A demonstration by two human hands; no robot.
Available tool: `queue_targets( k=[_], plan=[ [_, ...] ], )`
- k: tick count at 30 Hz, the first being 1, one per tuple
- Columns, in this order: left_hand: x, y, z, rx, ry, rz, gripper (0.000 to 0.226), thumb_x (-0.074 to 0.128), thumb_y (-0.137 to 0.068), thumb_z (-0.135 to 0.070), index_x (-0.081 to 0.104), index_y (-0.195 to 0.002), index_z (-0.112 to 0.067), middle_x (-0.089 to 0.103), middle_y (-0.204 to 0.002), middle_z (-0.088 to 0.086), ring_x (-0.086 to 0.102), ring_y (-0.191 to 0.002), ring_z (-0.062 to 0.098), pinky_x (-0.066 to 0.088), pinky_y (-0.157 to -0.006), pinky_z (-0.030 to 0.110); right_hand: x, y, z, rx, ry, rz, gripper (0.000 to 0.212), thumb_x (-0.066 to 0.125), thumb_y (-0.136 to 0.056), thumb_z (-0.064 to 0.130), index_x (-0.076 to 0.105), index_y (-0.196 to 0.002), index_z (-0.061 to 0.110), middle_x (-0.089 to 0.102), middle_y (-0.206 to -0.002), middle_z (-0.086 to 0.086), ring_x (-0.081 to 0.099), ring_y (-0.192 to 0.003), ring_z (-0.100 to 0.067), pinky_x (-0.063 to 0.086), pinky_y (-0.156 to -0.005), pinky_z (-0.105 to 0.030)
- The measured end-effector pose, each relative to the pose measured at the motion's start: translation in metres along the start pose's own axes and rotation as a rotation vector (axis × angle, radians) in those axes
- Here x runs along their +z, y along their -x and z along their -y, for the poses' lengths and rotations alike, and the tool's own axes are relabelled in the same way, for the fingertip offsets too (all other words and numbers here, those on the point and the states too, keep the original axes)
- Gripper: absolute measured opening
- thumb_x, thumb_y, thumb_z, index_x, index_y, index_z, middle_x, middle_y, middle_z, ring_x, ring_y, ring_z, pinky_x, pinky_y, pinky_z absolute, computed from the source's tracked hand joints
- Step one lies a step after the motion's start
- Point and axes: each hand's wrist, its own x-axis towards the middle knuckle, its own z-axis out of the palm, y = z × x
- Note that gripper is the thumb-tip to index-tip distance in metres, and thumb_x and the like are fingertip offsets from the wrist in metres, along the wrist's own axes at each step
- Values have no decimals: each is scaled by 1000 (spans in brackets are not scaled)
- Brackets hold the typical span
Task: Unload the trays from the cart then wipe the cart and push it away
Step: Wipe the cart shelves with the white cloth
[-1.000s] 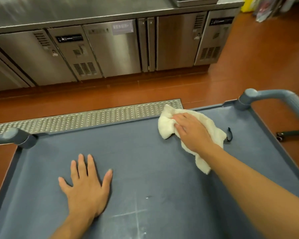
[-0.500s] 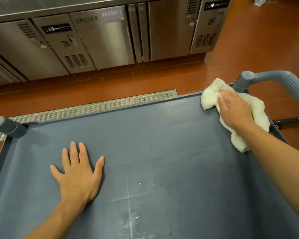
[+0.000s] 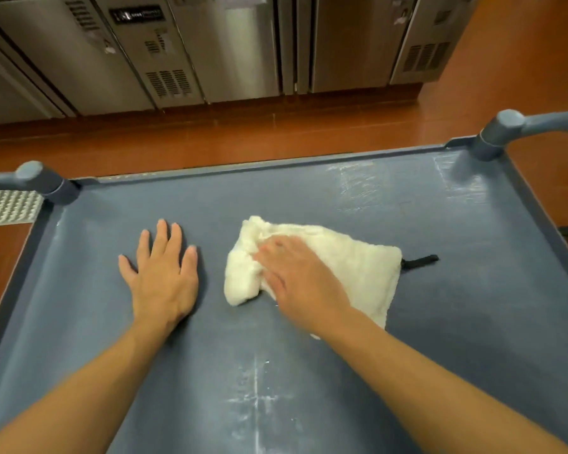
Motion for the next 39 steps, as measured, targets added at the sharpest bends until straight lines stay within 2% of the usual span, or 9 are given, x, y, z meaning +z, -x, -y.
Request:
queue_targets(
  k=[7,9,11,14,19,22,25,32,39],
  plan=[
    [-5,4,13,28,-35,-6,54,30,-106,-45,28,-157,-27,17,-169,-6,11,-156,25,5,-120,64,15,119,86,-419,84,328,32,50,-96,36,55,-128,34,51,-140,17,41,-136,-9,7,-125,-29],
    [-7,6,16,32,-23,1,55,31,-105,-45,28,-157,-27,17,-169,-6,11,-156,24,4,-121,63,3,129,85,-444,147,324,27,57,-91,40,51,-117,40,49,-129,26,42,-127,0,2,-120,-25],
    [-8,8,16,58,-19,11,56,31,-105,-45,29,-157,-27,16,-170,-6,10,-157,24,3,-122,61,-4,136,77,-405,100,260,26,54,-92,32,58,-118,36,55,-129,25,46,-127,-1,12,-119,-24],
    [-8,10,18,72,-3,13,56,31,-105,-44,29,-158,-26,16,-170,-5,9,-157,24,2,-123,60,-6,150,59,-249,-107,174,34,52,-102,27,65,-133,25,59,-143,14,42,-142,-8,26,-121,-31],
    [-4,16,19,101,-9,27,65,32,-101,-54,25,-159,-27,13,-171,-5,6,-157,26,2,-123,62,-27,126,6,208,-50,-85,38,49,-104,35,63,-139,24,58,-145,5,48,-140,-15,34,-119,-42],
    [-7,15,28,172,-106,56,75,25,-96,-68,17,-161,-32,9,-171,-7,8,-157,28,10,-121,60,-37,81,-31,488,15,-234,39,50,-106,31,60,-142,20,54,-150,-4,46,-141,-23,26,-117,-26],
    [-16,11,42,259,-190,109,72,18,-96,-71,16,-160,-39,7,-171,-11,14,-155,28,19,-114,55,-24,46,-26,623,0,-261,46,46,-103,37,59,-141,17,54,-147,-11,48,-136,-30,32,-113,-32],
    [-36,7,35,161,-60,301,61,12,-101,-59,17,-158,-36,3,-171,-12,7,-156,31,13,-115,58,46,45,100,53,-88,-32,33,60,-99,17,69,-130,11,63,-140,-10,51,-132,-33,30,-115,-42],
    [-26,19,45,184,-77,344,80,6,-92,-79,-2,-162,-40,-16,-170,-8,-12,-157,29,-7,-123,60,107,71,232,-435,-222,260,32,63,-97,17,71,-128,14,65,-139,-6,48,-137,-29,21,-119,-44]
  ],
)
